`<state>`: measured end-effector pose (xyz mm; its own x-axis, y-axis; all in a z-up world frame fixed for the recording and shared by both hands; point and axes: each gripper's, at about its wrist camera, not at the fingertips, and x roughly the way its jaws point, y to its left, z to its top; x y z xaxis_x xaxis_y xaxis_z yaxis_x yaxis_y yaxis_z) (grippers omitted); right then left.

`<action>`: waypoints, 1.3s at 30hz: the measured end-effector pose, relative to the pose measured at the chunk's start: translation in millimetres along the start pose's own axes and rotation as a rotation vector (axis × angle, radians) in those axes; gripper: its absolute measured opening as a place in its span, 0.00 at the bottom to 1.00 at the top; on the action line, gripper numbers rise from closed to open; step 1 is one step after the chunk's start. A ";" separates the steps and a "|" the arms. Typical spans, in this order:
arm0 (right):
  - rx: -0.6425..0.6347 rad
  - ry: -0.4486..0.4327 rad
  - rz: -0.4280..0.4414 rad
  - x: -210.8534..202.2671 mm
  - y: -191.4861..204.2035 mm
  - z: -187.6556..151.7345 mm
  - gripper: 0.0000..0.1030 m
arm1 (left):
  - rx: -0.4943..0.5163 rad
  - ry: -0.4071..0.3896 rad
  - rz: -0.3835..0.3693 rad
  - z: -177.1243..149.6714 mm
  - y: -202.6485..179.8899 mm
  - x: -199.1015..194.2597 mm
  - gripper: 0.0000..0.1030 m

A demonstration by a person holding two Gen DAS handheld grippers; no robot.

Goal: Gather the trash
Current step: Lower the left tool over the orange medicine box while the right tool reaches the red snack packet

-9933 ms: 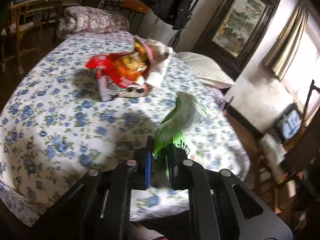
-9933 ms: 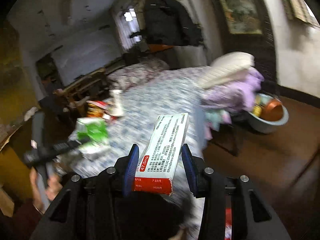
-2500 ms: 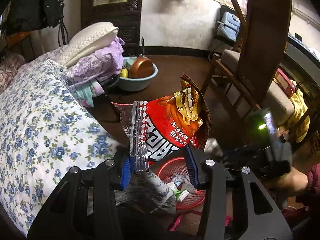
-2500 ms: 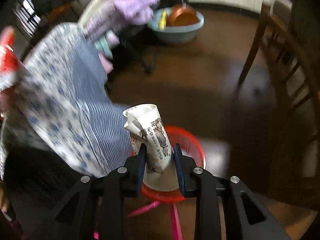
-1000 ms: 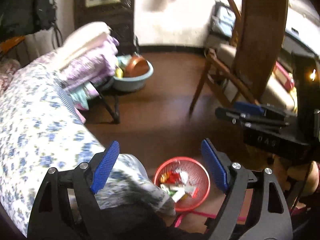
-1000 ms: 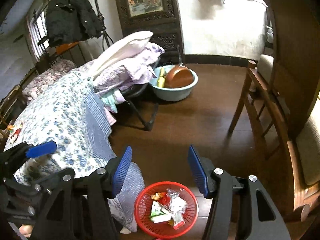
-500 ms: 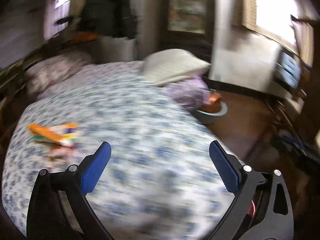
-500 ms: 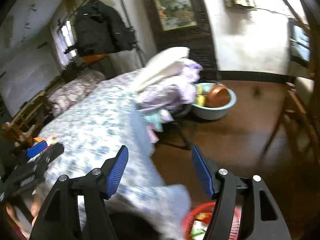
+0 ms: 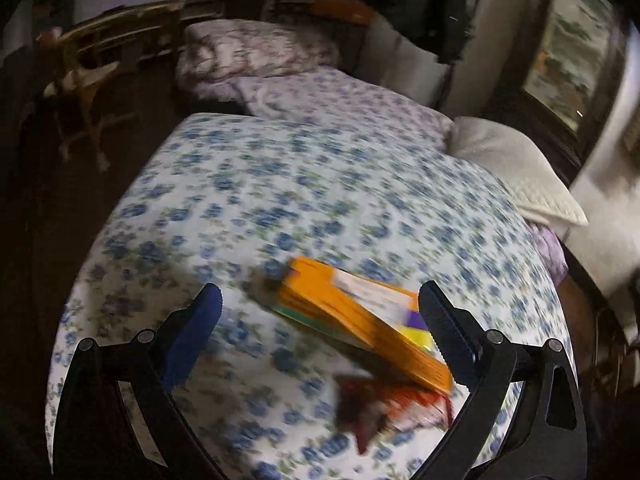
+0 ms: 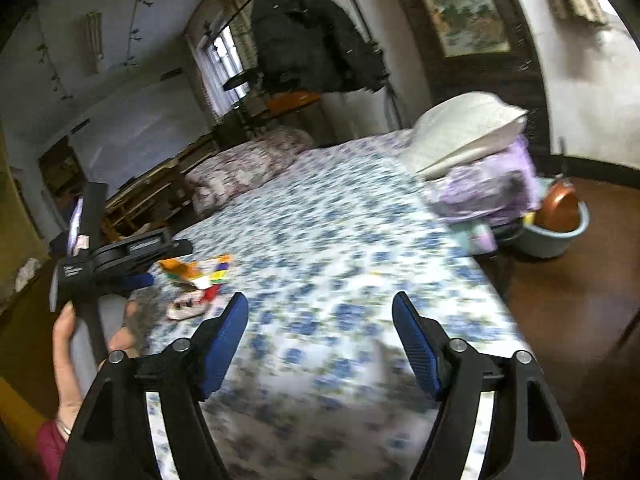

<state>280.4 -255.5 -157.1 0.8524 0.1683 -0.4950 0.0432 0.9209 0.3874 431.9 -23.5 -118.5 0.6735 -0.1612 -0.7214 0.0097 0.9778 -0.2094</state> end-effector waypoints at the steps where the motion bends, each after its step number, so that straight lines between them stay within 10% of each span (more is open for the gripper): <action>1: -0.009 0.029 0.024 7.6 8.2 1.7 0.73 | -0.035 -0.006 -0.002 1.5 8.2 -2.4 0.92; 21: -0.304 0.308 0.104 115.1 141.5 6.3 0.80 | -0.223 0.026 -0.014 -2.5 55.8 -3.8 0.92; 24: -0.286 0.326 0.084 122.0 136.7 9.7 0.78 | -0.195 0.005 0.010 -2.3 51.2 -8.1 0.92; 27: -0.246 0.311 0.041 116.5 118.7 13.3 0.45 | -0.180 0.003 0.021 -3.0 49.1 -8.7 0.92; 39: -0.101 0.244 -0.038 68.6 33.7 13.6 0.54 | -0.092 0.018 0.005 -12.3 17.4 -7.1 0.92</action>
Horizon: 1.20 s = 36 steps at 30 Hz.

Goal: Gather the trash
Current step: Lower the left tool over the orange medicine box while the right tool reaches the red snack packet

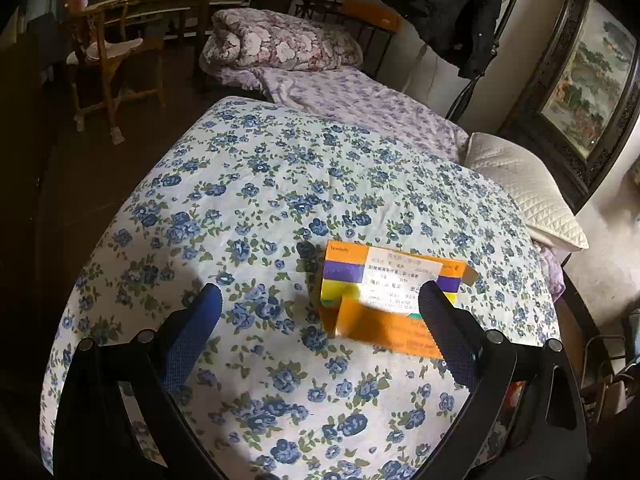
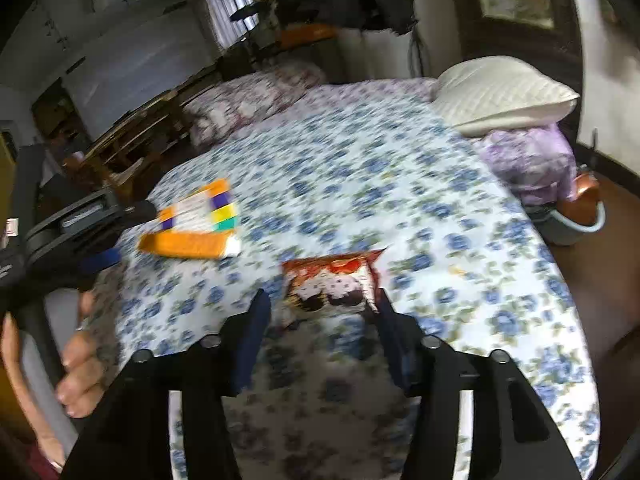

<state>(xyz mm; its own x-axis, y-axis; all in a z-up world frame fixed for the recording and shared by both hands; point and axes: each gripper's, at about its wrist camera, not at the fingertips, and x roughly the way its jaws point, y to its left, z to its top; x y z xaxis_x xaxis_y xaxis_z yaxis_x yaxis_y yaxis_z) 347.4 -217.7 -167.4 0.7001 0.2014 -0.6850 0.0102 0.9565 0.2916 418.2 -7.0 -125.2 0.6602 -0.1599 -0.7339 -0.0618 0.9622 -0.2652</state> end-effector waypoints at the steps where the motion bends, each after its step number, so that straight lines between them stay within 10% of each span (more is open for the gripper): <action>1: -0.026 -0.002 0.003 0.9 6.0 2.6 0.54 | -0.002 0.006 -0.005 -0.5 0.5 1.3 0.92; 10: -0.093 -0.053 -0.057 -5.1 7.5 -1.4 0.76 | 0.039 0.030 -0.014 -5.0 -8.6 6.7 0.92; 36: 0.055 -0.172 0.094 -23.6 -32.5 -10.1 0.80 | 0.261 0.054 0.113 -30.2 -80.2 24.5 0.93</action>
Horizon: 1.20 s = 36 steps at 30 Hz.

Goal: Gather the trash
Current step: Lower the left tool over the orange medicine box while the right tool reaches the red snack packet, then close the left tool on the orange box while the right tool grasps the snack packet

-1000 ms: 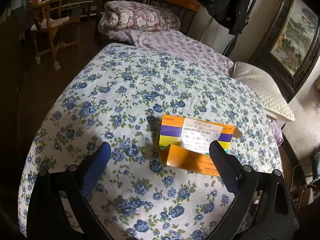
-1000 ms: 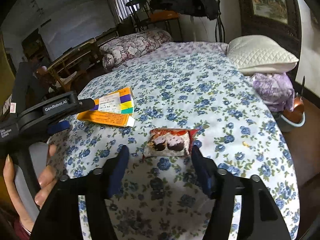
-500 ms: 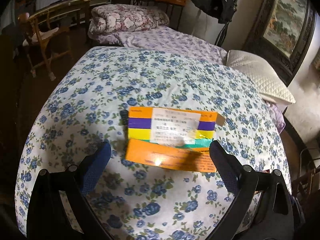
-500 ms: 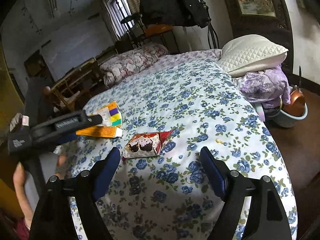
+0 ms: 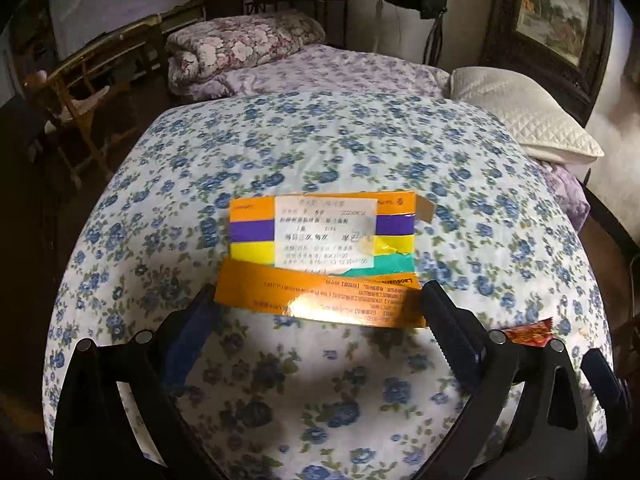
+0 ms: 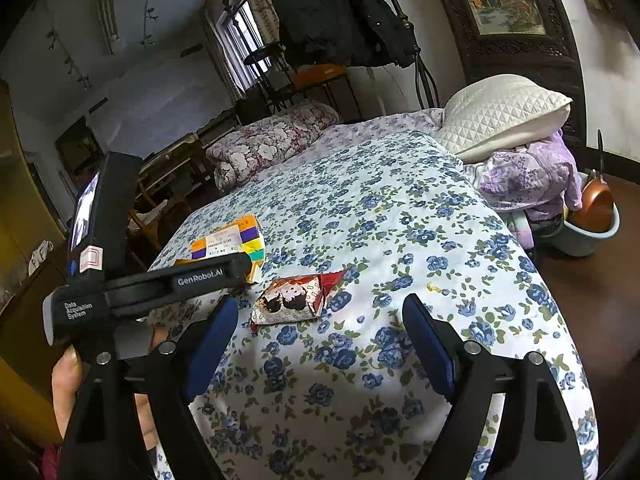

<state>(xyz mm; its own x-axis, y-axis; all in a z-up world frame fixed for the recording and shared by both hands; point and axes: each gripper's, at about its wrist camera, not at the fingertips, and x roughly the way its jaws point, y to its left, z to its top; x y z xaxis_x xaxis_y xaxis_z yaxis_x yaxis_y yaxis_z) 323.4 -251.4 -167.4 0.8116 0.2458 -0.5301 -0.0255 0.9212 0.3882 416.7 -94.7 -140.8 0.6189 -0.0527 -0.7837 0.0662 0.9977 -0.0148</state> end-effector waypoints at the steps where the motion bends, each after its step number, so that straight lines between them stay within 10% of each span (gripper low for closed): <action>1: -0.006 0.005 -0.008 0.7 1.3 0.0 0.81 | -0.015 0.011 -0.005 0.0 5.0 2.0 0.93; 18: -0.164 0.219 -0.125 42.4 36.8 17.5 0.87 | -0.205 0.040 -0.241 12.1 45.0 3.9 0.93; 20: -0.179 0.245 -0.135 52.4 38.0 20.6 0.76 | -0.207 0.056 -0.260 15.9 39.6 8.1 0.93; 22: -0.174 0.230 -0.125 53.6 36.2 22.4 0.44 | -0.204 0.059 -0.236 18.2 33.7 10.9 0.93; 27: -0.147 0.186 -0.104 39.2 29.3 15.3 0.42 | -0.192 0.060 -0.245 18.7 27.2 11.3 0.93; 31: -0.086 0.198 -0.066 37.1 16.1 15.4 0.42 | -0.169 0.051 -0.076 18.1 34.7 17.1 0.93; 36: -0.057 0.195 -0.036 36.6 11.0 16.2 0.42 | -0.322 0.003 -0.037 15.0 94.9 7.6 0.92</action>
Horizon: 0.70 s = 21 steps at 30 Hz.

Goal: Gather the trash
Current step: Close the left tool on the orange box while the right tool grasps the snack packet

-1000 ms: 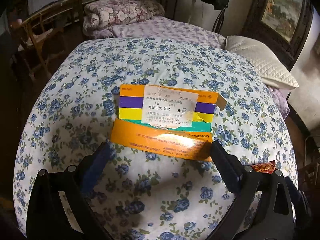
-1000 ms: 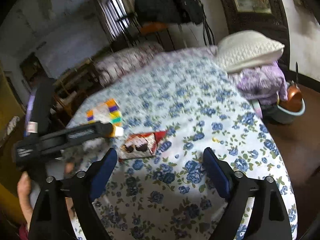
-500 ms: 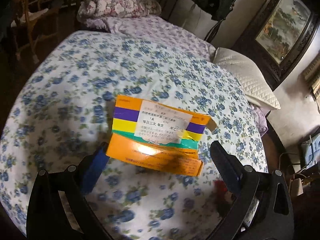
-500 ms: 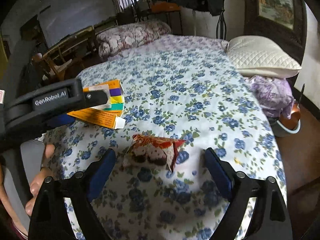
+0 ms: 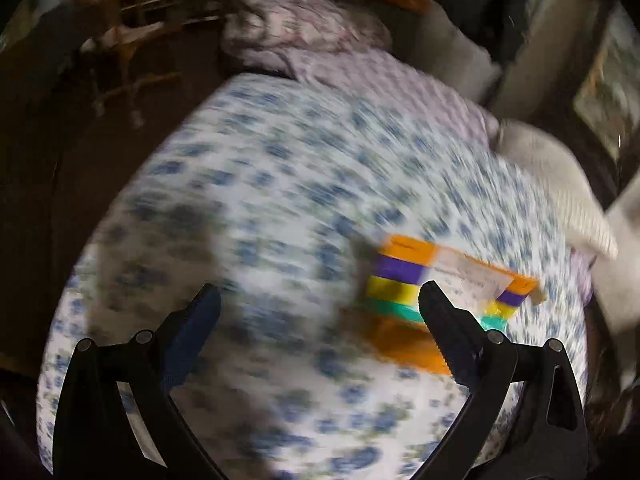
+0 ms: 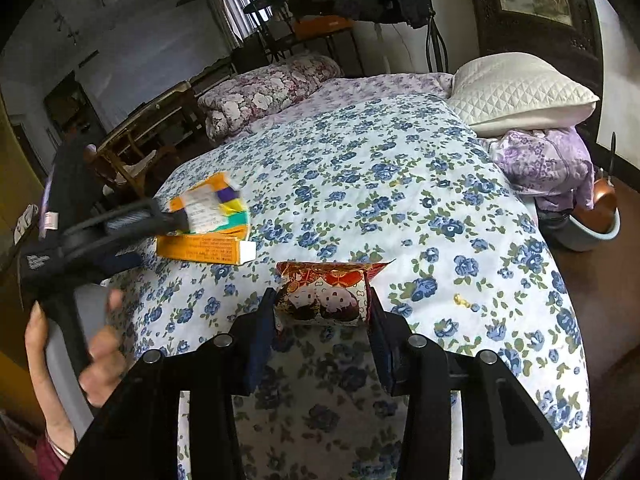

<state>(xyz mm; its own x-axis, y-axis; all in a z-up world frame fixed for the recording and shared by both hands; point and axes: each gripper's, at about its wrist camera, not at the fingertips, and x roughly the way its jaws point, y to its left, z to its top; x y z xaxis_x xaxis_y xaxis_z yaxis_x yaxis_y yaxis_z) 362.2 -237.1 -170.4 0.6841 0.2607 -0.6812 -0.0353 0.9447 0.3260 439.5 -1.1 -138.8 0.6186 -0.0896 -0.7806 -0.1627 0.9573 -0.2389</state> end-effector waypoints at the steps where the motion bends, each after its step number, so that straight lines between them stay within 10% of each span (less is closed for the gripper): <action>1: 0.004 -0.001 0.005 0.0 -0.8 -0.1 0.42 | -0.019 0.000 -0.045 1.3 9.2 -3.4 0.92; 5: 0.036 -0.004 0.042 -0.4 -7.0 -0.4 0.43 | -0.019 0.042 -0.236 -4.3 9.1 -5.3 0.92; 14: 0.052 -0.006 0.065 -1.2 -9.7 -1.8 0.43 | 0.186 0.069 -0.289 -23.3 -55.0 -0.9 0.78; 21: 0.064 -0.010 0.082 -2.5 -13.1 -2.7 0.42 | 0.076 0.053 -0.279 -12.7 -51.3 7.6 0.60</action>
<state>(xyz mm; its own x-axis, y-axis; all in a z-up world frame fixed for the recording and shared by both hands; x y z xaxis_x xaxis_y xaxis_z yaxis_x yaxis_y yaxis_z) 359.1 -249.6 -174.7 0.6882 0.3339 -0.6441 -0.0447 0.9056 0.4218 442.8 -54.4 -139.8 0.5901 -0.3647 -0.7203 0.0677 0.9114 -0.4060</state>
